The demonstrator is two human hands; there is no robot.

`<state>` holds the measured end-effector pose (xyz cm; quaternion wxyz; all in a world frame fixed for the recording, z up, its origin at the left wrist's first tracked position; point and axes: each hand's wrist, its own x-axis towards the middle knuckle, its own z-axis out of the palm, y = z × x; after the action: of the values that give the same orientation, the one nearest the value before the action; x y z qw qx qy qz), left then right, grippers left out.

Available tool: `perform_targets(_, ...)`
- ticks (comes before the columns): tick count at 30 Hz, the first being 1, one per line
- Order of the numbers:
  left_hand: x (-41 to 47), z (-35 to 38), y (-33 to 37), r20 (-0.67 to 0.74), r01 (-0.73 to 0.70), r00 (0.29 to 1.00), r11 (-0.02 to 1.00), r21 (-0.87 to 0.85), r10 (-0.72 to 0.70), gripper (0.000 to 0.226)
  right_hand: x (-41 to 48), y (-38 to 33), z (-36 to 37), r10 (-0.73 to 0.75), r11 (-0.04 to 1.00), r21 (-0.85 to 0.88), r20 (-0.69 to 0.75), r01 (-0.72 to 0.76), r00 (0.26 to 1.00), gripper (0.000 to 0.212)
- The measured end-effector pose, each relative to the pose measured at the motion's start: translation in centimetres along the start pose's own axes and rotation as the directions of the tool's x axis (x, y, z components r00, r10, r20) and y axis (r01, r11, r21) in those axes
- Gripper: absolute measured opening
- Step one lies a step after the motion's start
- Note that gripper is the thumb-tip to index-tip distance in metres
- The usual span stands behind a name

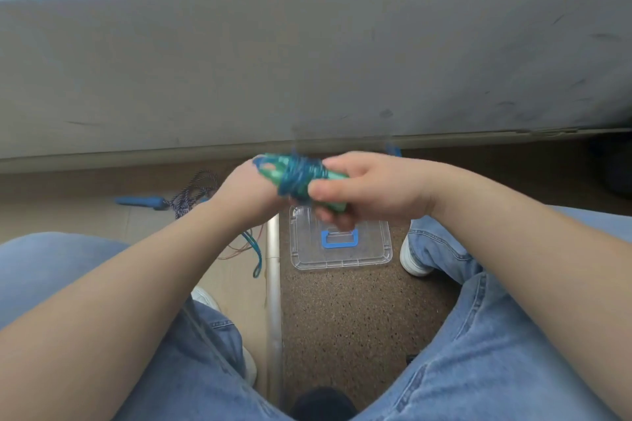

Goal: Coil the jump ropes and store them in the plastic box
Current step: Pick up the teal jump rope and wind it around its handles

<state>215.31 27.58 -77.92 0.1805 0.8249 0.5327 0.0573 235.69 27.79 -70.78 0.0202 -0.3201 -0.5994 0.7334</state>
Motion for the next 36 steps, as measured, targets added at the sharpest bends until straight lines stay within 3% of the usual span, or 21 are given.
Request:
perform_targets(2,-0.5,0.0,0.3,-0.054,0.037,0.997,0.971,-0.234,-0.051,0.045,0.5,0.1,-0.7,-0.054,0.965,-0.260,-0.297,-0.027,0.953,0.018)
perform_targets(3,-0.7,-0.1,0.2,-0.070,0.067,0.993,0.955,-0.288,-0.091,0.046,0.7,0.2,-1.3,-0.096,0.890,-0.442,-0.418,-0.110,0.903,0.021)
perform_targets(4,-0.9,-0.1,0.2,-0.072,0.060,0.994,0.957,-0.285,-0.083,0.040,0.9,0.5,-1.8,-0.144,0.806,-0.557,-0.514,-0.201,0.846,0.023)
perform_targets(6,-1.2,-0.1,0.2,-0.001,-0.013,1.000,0.969,-0.245,0.013,0.030,1.3,1.1,-2.6,-0.192,0.748,-0.591,-0.628,-0.302,0.754,0.029)
perform_targets(8,-1.4,0.0,0.5,0.060,-0.113,0.990,0.976,-0.187,0.126,0.033,1.6,1.5,-2.7,-0.162,0.639,-0.647,-0.641,-0.416,0.750,0.031)
perform_targets(10,-1.4,-0.2,0.9,0.058,-0.217,0.975,0.976,-0.005,0.217,0.044,2.0,2.1,-1.9,-0.042,0.491,-0.715,-0.589,-0.497,0.807,0.029)
perform_targets(13,-1.1,-0.9,0.6,-0.037,-0.333,0.935,0.909,0.250,0.353,0.053,2.5,3.2,-0.3,0.125,0.333,-0.836,-0.419,-0.436,0.899,0.031)
perform_targets(14,-1.0,-1.2,0.3,-0.086,-0.350,0.919,0.896,0.274,0.385,0.054,2.4,3.4,0.2,0.155,0.348,-0.863,-0.332,-0.366,0.930,0.032)
perform_targets(17,-0.6,-1.4,-0.5,-0.229,-0.308,0.906,0.924,0.224,0.357,0.056,1.9,2.6,1.3,0.186,0.538,-0.819,-0.116,-0.200,0.976,0.025)
perform_targets(21,-0.2,-1.6,-0.3,-0.211,-0.108,0.974,0.985,-0.132,0.078,0.053,0.9,0.8,1.8,0.181,0.787,-0.608,0.066,-0.105,0.981,0.019)
perform_targets(23,-0.1,-1.3,-1.0,-0.114,-0.010,0.993,0.939,-0.343,-0.031,0.053,0.4,0.1,1.6,0.106,0.874,-0.482,0.047,-0.070,0.993,0.018)
perform_targets(26,0.0,-0.8,-1.1,-0.015,0.061,0.997,0.946,-0.320,-0.070,0.033,-0.4,-0.5,0.7,0.011,0.963,-0.270,-0.034,-0.020,0.999,0.002)
perform_targets(28,-0.2,-0.7,-0.2,-0.050,0.063,0.996,0.964,-0.260,-0.079,0.017,-0.4,-0.5,0.0,-0.015,0.970,-0.245,-0.092,-0.008,0.996,0.005)
perform_targets(29,-0.4,-0.4,0.1,-0.102,0.010,0.994,0.970,-0.241,-0.036,0.020,-0.3,-0.3,-0.3,-0.019,0.957,-0.290,-0.146,-0.024,0.989,0.005)
perform_targets(30,-0.5,-0.4,0.5,-0.078,0.030,0.995,0.950,-0.311,-0.057,0.023,-0.1,-0.2,-0.5,-0.025,0.940,-0.338,-0.209,-0.048,0.978,0.003)
perform_targets(32,-0.8,-0.3,0.8,-0.043,0.065,0.996,0.955,-0.289,-0.080,0.032,0.4,0.1,-1.1,-0.055,0.893,-0.437,-0.352,-0.112,0.934,0.008)
perform_targets(34,-1.0,0.1,0.9,0.067,0.047,0.997,0.979,-0.200,-0.034,0.026,0.8,0.4,-1.7,-0.095,0.792,-0.568,-0.478,-0.225,0.873,0.012)
perform_targets(36,-1.4,0.0,1.3,0.079,-0.014,0.997,0.985,-0.170,0.028,0.024,1.1,0.7,-1.9,-0.105,0.667,-0.667,-0.526,-0.333,0.844,0.017)
